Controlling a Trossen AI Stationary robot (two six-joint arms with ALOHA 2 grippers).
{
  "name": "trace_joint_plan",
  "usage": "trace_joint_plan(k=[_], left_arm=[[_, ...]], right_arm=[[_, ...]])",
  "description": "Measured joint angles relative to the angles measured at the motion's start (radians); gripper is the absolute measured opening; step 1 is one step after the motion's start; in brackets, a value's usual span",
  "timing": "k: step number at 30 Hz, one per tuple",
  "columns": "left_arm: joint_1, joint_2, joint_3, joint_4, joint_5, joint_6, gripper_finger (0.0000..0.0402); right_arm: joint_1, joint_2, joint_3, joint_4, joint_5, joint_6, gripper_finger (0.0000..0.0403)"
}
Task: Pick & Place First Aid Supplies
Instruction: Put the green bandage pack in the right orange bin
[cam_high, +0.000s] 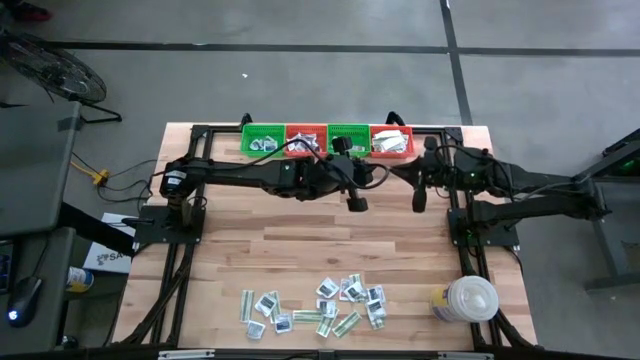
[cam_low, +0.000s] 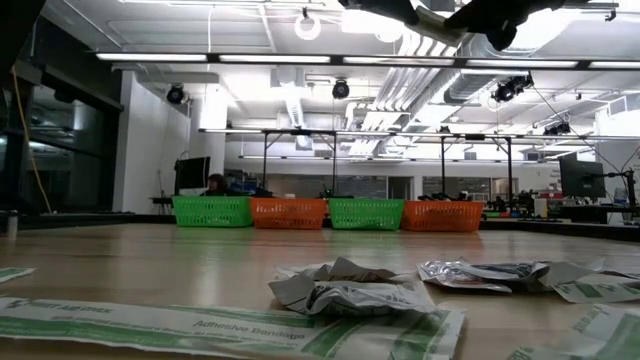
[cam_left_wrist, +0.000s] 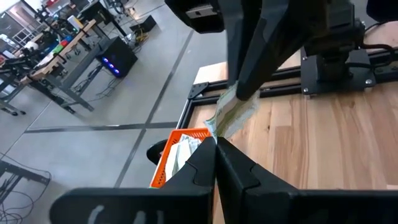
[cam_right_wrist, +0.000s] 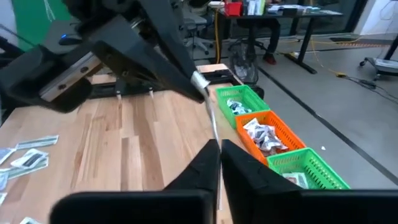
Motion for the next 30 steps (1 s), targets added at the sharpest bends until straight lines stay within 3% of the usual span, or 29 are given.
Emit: trace_joint_plan(k=[13,25,30], left_arm=[[0.000,0.000,0.000,0.000,-0.001,0.052,0.0011],[0.000,-0.006,0.000,-0.015,-0.042,0.105,0.0149],[0.000,-0.061,0.000,-0.109,-0.083,0.115,0.0180]], right_arm=[[-0.001,0.003,0.000,-0.004,0.009,-0.002,0.0001],[-0.002,0.003,0.000,-0.023,0.053,-0.007,0.0000],[-0.010,0.003,0.000,-0.050,0.082,-0.009,0.0000]])
